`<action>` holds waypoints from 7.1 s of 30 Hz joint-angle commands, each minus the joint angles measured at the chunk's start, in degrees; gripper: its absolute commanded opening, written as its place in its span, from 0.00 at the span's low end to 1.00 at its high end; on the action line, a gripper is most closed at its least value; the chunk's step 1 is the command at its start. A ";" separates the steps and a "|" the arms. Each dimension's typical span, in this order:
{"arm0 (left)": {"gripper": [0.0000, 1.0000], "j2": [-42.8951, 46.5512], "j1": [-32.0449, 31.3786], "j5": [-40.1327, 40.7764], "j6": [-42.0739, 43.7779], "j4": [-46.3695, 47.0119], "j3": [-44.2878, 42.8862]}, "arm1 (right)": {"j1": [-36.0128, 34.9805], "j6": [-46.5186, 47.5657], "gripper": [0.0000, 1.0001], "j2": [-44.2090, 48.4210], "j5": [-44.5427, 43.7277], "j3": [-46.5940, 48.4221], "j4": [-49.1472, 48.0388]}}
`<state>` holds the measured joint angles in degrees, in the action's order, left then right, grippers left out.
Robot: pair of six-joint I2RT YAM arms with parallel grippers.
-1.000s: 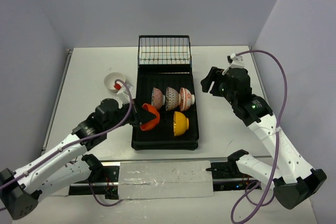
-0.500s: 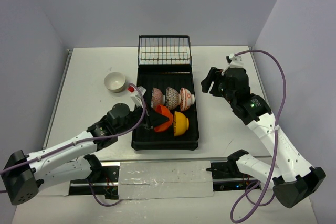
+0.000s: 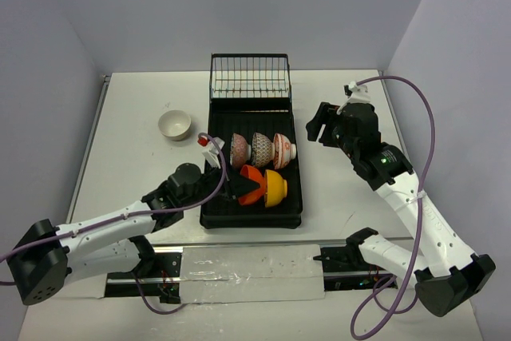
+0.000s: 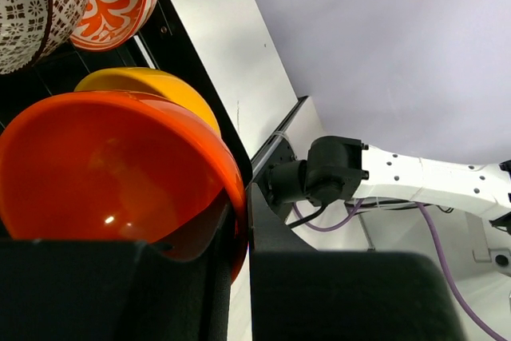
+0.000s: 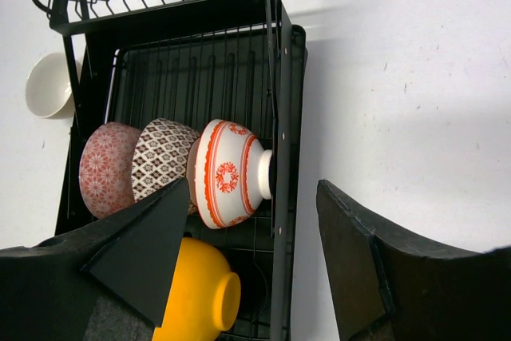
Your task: Load the bowls into the dish rack
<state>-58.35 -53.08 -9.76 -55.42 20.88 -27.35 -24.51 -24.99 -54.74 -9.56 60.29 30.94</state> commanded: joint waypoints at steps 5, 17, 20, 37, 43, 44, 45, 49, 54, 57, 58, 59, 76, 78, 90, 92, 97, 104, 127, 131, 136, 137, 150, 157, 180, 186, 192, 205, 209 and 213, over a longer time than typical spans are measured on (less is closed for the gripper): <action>0.00 -2.55 -0.36 -0.35 -4.08 13.47 4.15 | -0.36 0.56 0.72 -0.10 -0.72 0.79 -0.97; 0.00 -8.18 -0.36 -1.14 -7.42 23.41 7.23 | -0.36 0.47 0.72 -0.63 -0.63 0.79 -1.06; 0.00 -9.50 -0.36 -1.40 -8.48 25.60 7.75 | -0.36 0.47 0.72 -0.72 -0.55 0.79 -1.14; 0.00 -13.81 -0.36 0.97 -10.50 31.76 11.53 | -0.27 0.38 0.72 -1.33 0.07 0.70 -1.41; 0.00 -16.00 -0.27 1.58 -10.15 32.90 11.88 | -0.36 0.47 0.72 -1.25 -0.19 0.44 -1.32; 0.00 -16.27 -0.27 1.76 -9.97 32.82 11.97 | -0.36 0.38 0.72 -1.16 -0.28 0.44 -1.41; 0.00 -16.53 -0.18 1.85 -9.89 32.90 12.23 | -0.45 0.47 0.72 -1.16 -0.19 0.27 -1.49; 0.00 -16.80 0.34 2.11 -9.36 32.73 12.59 | -0.36 0.47 0.72 -1.33 -0.19 0.18 -1.58; 0.00 -17.24 1.14 1.85 -8.74 32.20 13.03 | -0.36 0.38 0.72 -1.42 -0.19 0.18 -1.58; 0.00 -16.71 1.57 2.02 -8.74 31.94 14.17 | -0.36 0.38 0.72 -1.51 -0.19 0.18 -1.58; 0.00 -16.54 1.66 2.11 -8.57 31.50 14.34 | -0.36 0.38 0.72 -1.51 -0.19 0.18 -1.58; 0.00 -16.19 1.84 2.11 -8.48 31.06 14.43 | -0.36 0.47 0.72 -1.51 -0.11 0.18 -1.58; 0.42 -9.70 2.10 4.31 -7.51 23.33 16.10 | -0.36 0.21 0.72 -2.21 0.07 0.00 -1.93; 0.45 -8.19 2.10 5.27 -6.55 20.52 15.84 | -0.36 0.21 0.72 -2.13 0.07 -0.09 -2.11; 0.55 -1.07 2.10 6.77 -5.49 13.83 14.96 | -0.36 0.30 0.71 -1.69 0.95 -0.09 -1.85; 0.57 -0.01 2.10 6.77 -5.32 13.31 14.79 | -0.36 0.21 0.71 -1.34 1.04 -0.26 -2.11; 0.59 0.60 2.10 6.42 -5.23 12.16 14.08 | -0.36 0.21 0.71 -0.89 1.21 -0.44 -2.02; 0.61 -1.42 2.10 4.67 -5.93 15.06 13.56 | -0.45 0.38 0.71 -0.54 1.30 -0.44 -2.02; 0.66 -5.99 0.70 4.22 -4.87 14.54 8.02 | -0.45 0.38 0.71 -0.54 1.92 -0.53 -2.29; 0.76 -3.79 0.52 5.71 -4.44 11.99 8.02 | -0.45 0.38 0.71 -0.54 1.92 -0.53 -2.37; 0.78 -1.95 0.52 5.72 -4.17 9.62 7.67 | -0.45 0.38 0.71 -0.19 1.83 -0.44 -2.20; 0.78 -1.51 0.52 5.98 -4.17 8.83 7.58 | -0.45 0.30 0.71 -0.19 1.83 -0.53 -2.29; 0.80 18.60 0.61 20.72 -4.35 -18.40 3.98 | -0.45 0.38 0.71 0.78 2.18 -0.44 -2.29; 0.82 26.01 0.61 35.30 -2.33 -40.10 -7.86 | -0.45 0.21 0.71 2.18 2.97 -0.17 -2.46; 0.75 -18.61 36.01 31.14 10.33 -50.24 -44.79 | -1.33 -0.49 0.71 7.02 9.30 -1.23 -4.13; 0.73 -34.16 40.51 21.19 10.33 -45.67 -52.34 | -1.42 -0.94 0.71 7.10 11.32 -1.58 -4.83; 0.73 -46.93 41.57 18.20 10.07 -46.02 -60.97 | -1.68 -1.20 0.71 6.40 11.41 -2.11 -5.10; 0.72 -59.86 42.01 15.73 9.80 -48.04 -70.91 | -1.77 -1.29 0.71 3.85 11.94 -2.20 -5.10; 0.71 -60.22 42.01 16.26 9.80 -47.69 -68.11 | -1.77 -1.37 0.71 3.85 11.67 -2.46 -5.19; 0.71 -60.48 42.01 16.70 10.15 -47.17 -66.08 | -1.85 -1.46 0.71 3.85 11.50 -2.55 -5.36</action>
<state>-118.26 -11.31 6.87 -46.13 -26.55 -95.04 -25.78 -26.11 -50.96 2.02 57.74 28.18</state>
